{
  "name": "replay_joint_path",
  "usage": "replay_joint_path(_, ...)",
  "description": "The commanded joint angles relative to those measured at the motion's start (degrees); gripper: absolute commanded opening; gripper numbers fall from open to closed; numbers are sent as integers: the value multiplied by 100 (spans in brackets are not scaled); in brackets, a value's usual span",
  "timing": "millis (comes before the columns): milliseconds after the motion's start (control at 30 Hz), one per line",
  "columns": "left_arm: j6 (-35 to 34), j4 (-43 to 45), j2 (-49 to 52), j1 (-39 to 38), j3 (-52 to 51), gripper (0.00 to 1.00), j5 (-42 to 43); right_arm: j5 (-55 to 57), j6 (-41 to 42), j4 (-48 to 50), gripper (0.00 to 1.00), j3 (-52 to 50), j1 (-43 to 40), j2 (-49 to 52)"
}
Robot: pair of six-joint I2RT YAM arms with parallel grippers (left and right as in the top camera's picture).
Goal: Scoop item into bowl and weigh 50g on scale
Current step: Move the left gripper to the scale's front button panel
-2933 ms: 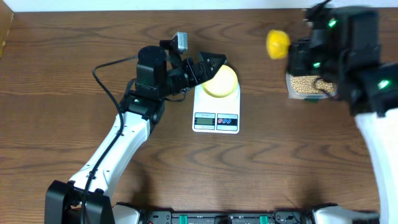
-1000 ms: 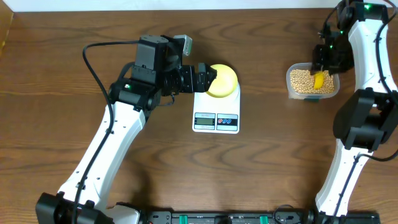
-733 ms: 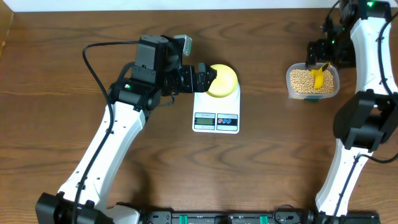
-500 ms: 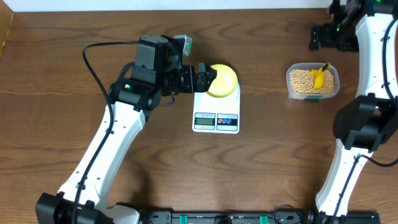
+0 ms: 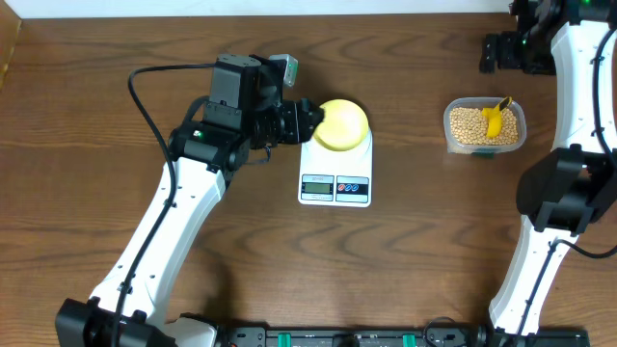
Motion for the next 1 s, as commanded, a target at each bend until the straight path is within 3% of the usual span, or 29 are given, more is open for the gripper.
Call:
replay_joint_path(0, 131, -293, -31, 9, 72, 19, 33, 48, -7, 11, 99, 92, -13, 2)
replay_joint_path(100, 133, -769, -33, 9, 72, 19, 409, 48, -7, 11, 99, 92, -13, 2)
replay_joint_path(133, 146, -1239, -42, 13, 72, 8, 588, 48, -7, 11, 99, 92, -13, 2)
replay_joint_path(167, 234, -1410, -37, -4, 70, 8, 603, 48, -7, 11, 99, 92, -13, 2)
replay_joint_path(433, 2559, -2946, -26, -675, 68, 7, 575, 48, -7, 11, 99, 92, -13, 2)
replay_joint_path(667, 3589, -3040, 125, -1453, 9, 8, -944, 48, -7, 11, 99, 92, -11, 2)
replay_joint_path(767, 3576, -2929, 208, -1624, 9, 17, -949, 48, -7, 11, 99, 92, -13, 2)
replay_joint_path(867, 3521, -2944, 236, -1759, -26, 17, -957, 48, -7, 13, 99, 92, -13, 2)
replay_joint_path(967, 3893, -2935, 251, -1829, -103, 14, -951, 48, -4, 11, 99, 92, -13, 2)
